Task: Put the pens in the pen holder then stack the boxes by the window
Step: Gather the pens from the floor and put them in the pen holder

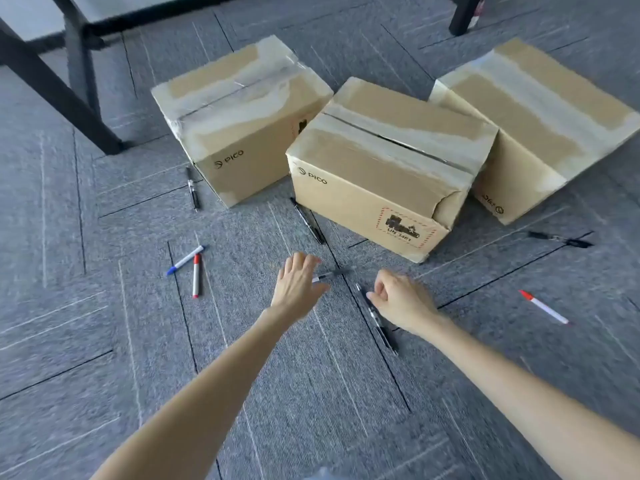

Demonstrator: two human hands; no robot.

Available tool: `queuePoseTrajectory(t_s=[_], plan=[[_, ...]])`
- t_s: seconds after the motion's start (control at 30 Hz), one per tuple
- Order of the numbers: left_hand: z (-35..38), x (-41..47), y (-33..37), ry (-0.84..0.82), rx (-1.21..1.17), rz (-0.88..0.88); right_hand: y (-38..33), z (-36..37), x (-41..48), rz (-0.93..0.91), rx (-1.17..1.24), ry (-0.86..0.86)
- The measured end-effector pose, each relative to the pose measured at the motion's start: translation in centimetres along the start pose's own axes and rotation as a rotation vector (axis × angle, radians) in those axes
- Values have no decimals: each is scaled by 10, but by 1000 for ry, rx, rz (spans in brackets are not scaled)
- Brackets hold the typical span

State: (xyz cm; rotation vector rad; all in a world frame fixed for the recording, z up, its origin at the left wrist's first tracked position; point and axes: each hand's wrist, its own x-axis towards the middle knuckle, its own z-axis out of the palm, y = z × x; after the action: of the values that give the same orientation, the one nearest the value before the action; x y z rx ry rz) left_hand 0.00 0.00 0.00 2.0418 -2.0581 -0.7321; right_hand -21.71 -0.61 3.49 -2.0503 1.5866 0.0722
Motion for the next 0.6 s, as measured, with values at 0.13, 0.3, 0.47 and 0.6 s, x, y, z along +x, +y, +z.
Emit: queuePoseTrajectory(t_s=[0.13, 0.3, 0.47, 0.6], plan=[[17, 4, -6, 69, -17, 22, 5, 17, 3, 12, -78, -7], [21, 13, -9, 119, 26, 53, 1, 26, 7, -19, -117, 4], [22, 7, -4, 64, -7, 8, 4, 33, 8, -14, -45, -20], [24, 8, 10, 21, -175, 19, 23, 22, 5, 9, 34, 25]])
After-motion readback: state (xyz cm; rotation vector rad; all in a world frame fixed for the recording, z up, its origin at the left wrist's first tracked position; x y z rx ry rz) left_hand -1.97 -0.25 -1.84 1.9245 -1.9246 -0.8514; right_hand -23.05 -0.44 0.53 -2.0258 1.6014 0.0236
